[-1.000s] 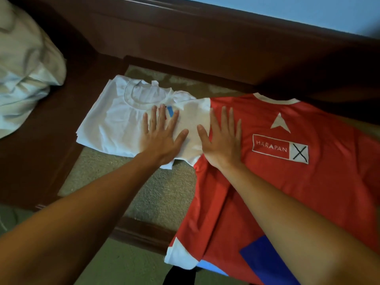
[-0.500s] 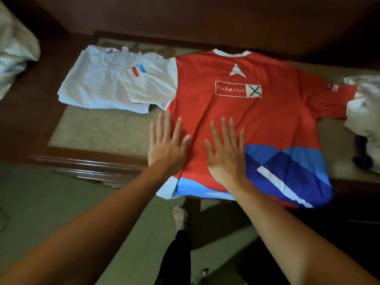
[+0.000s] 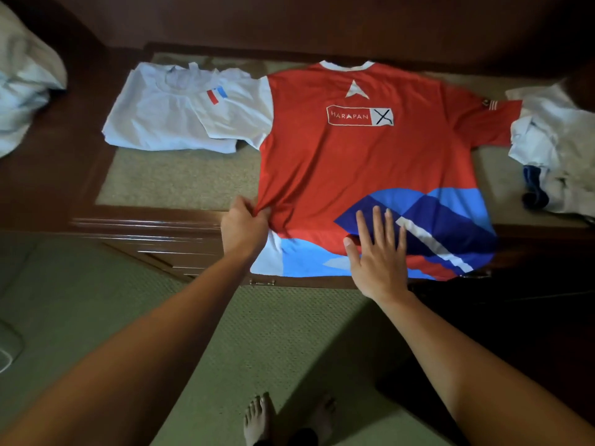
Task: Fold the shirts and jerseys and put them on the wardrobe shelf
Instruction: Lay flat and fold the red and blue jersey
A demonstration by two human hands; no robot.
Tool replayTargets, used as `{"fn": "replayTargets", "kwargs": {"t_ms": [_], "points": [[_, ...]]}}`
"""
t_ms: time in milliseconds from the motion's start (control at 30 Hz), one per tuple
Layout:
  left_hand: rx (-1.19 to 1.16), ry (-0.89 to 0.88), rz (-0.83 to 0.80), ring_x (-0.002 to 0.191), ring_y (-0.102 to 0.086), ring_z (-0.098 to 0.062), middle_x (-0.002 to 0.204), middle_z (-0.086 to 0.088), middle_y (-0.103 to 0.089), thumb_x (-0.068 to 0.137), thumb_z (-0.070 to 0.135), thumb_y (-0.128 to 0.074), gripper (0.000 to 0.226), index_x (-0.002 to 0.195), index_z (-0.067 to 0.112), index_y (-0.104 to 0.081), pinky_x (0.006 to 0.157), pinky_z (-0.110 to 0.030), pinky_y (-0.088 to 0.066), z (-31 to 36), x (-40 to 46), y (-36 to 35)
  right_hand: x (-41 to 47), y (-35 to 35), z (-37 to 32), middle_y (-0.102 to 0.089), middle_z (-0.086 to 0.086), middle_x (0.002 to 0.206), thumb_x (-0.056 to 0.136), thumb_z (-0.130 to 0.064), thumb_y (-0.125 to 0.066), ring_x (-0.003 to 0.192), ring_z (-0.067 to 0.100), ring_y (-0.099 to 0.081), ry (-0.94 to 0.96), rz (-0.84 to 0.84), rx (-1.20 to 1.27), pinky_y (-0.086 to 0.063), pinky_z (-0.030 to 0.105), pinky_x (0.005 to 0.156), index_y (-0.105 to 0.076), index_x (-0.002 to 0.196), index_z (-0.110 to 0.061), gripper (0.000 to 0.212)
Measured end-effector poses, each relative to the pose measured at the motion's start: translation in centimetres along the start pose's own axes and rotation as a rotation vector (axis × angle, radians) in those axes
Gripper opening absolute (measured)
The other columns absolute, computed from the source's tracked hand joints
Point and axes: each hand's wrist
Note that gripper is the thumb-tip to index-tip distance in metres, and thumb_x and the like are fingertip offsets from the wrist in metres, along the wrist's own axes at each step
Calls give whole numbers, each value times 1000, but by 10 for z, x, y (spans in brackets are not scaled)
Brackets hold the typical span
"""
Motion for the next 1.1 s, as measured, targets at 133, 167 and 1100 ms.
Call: {"fn": "replayTargets", "kwargs": {"t_ms": [133, 167, 1100], "points": [[4, 21, 41, 94, -63, -32, 93, -6, -66, 89, 33, -70, 28, 104, 16, -54, 80, -38, -47, -11, -6, 16, -15, 0, -4, -19, 14, 167, 104, -54, -33, 155, 35, -15, -24, 31, 5, -17, 59, 122, -30, 159, -19, 66], [76, -13, 48, 99, -61, -35, 101, -10, -66, 90, 31, -69, 28, 107, 15, -54, 83, -41, -46, -16, -7, 17, -18, 0, -5, -21, 14, 167, 104, -54, -35, 155, 35, -17, -30, 43, 16, -19, 58, 121, -32, 158, -19, 65], [688, -789, -110, 108, -56, -36, 120, -10, -61, 91, 49, -47, 44, 109, 13, -65, 84, -46, -44, 3, -28, -39, -6, 23, 44, -34, 21, 160, 100, -56, -32, 152, 37, -26, -118, -21, 95, -21, 60, 119, -50, 147, -11, 67]]}}
Point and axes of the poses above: each hand's wrist, its own x-axis towards the middle knuckle, its own y-axis out of the back of the hand, z = x × y
